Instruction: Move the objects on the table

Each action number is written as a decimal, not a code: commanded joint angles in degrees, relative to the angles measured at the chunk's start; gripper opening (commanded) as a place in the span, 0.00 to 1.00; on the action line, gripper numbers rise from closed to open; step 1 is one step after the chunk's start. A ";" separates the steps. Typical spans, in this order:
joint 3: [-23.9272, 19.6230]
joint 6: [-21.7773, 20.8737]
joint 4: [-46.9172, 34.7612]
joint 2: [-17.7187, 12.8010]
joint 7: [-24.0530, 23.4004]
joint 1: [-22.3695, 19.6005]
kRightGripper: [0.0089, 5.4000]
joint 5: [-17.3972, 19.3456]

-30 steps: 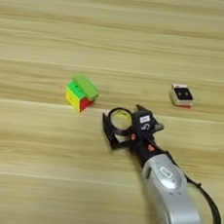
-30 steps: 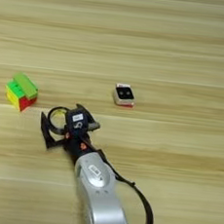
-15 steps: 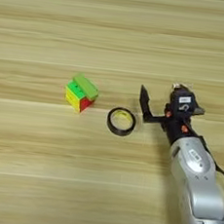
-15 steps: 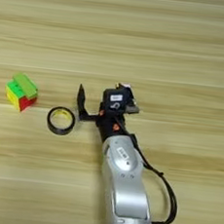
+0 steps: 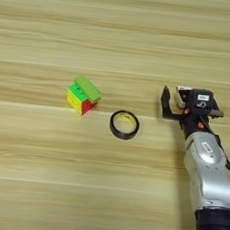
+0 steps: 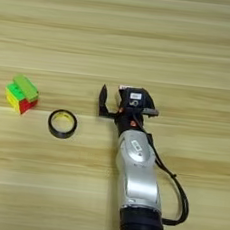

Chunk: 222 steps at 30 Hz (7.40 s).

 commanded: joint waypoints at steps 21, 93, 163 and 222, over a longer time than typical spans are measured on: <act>-2.49 -7.05 13.88 -3.60 0.34 -10.46 0.99 2.24; 19.21 6.68 -26.78 3.55 10.57 15.66 0.46 2.83; -8.88 -4.74 17.46 -14.14 4.26 -13.87 0.99 4.04; -2.96 -18.77 55.60 -18.31 6.82 -32.00 0.99 -0.62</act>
